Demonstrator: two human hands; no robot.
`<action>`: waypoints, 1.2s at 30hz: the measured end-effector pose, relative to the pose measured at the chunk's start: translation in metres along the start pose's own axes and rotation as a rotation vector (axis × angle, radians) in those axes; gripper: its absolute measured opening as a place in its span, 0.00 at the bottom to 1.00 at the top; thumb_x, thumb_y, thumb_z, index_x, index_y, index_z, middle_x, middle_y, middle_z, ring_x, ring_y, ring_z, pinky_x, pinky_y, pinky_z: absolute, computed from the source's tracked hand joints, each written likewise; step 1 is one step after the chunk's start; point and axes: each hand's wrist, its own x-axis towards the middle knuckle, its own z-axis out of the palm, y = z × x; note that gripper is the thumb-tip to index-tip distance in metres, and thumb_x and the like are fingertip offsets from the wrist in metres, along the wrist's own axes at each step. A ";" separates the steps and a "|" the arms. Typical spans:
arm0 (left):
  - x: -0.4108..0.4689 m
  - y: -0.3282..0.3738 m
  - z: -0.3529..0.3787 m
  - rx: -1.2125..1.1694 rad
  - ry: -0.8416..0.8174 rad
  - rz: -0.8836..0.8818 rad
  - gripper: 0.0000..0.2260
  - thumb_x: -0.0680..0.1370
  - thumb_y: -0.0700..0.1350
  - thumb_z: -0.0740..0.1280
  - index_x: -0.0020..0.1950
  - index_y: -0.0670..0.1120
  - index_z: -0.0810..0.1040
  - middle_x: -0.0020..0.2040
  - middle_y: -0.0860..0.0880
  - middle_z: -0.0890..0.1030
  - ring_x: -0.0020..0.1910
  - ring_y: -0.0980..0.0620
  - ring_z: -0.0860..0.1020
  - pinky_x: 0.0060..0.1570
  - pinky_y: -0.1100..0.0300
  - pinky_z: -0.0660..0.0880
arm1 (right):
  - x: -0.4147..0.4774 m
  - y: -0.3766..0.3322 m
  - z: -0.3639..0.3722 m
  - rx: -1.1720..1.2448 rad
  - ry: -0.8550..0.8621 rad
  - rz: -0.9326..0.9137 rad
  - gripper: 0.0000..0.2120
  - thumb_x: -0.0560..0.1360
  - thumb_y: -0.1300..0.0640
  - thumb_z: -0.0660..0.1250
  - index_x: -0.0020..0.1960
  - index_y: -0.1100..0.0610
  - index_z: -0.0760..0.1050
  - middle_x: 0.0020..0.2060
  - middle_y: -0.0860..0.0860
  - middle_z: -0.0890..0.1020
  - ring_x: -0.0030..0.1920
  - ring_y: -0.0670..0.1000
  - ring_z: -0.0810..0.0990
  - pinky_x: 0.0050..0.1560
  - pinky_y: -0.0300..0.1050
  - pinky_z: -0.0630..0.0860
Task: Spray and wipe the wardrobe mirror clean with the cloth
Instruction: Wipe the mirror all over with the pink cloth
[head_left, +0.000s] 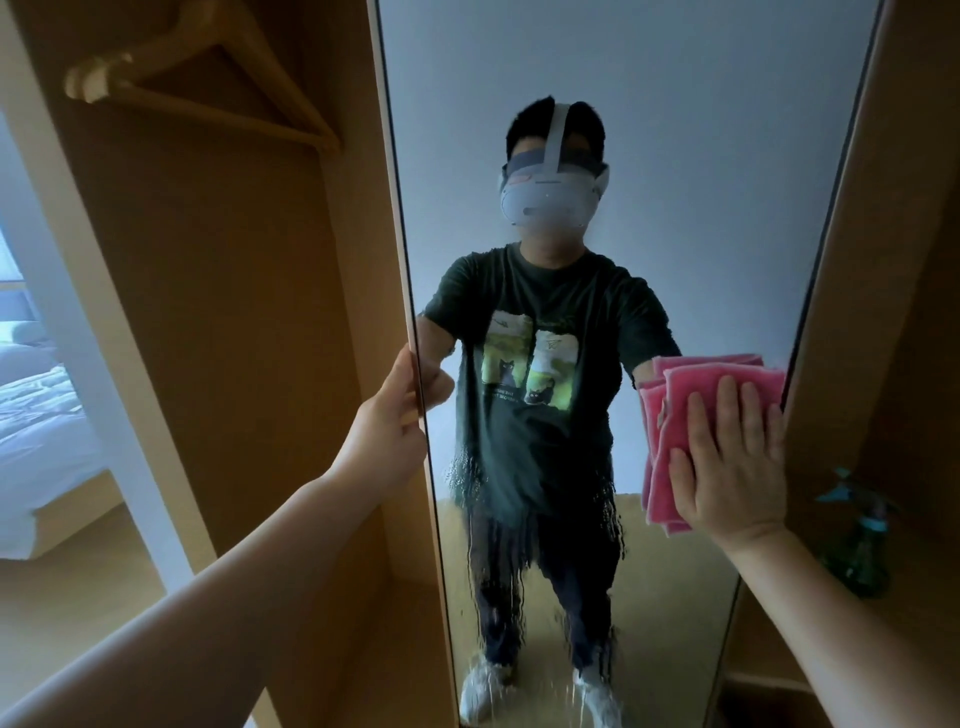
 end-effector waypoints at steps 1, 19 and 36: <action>0.000 0.000 0.001 0.003 0.004 -0.003 0.34 0.68 0.25 0.51 0.69 0.51 0.66 0.56 0.54 0.81 0.58 0.62 0.77 0.62 0.51 0.73 | -0.002 0.000 0.001 0.000 -0.003 0.002 0.31 0.81 0.44 0.47 0.80 0.57 0.48 0.79 0.59 0.48 0.78 0.62 0.49 0.76 0.60 0.44; -0.011 -0.010 0.028 -0.063 0.114 -0.013 0.29 0.67 0.23 0.59 0.60 0.51 0.73 0.55 0.52 0.82 0.57 0.53 0.80 0.55 0.47 0.78 | -0.002 -0.003 -0.003 0.095 -0.001 0.001 0.31 0.81 0.46 0.49 0.80 0.57 0.49 0.77 0.60 0.53 0.78 0.61 0.49 0.76 0.61 0.46; -0.051 -0.045 0.055 -0.128 -0.015 -0.157 0.28 0.68 0.31 0.57 0.64 0.51 0.72 0.57 0.52 0.78 0.59 0.54 0.75 0.62 0.53 0.72 | 0.000 -0.011 -0.014 0.034 -0.061 0.039 0.31 0.81 0.47 0.51 0.79 0.59 0.48 0.77 0.62 0.51 0.78 0.60 0.44 0.77 0.60 0.43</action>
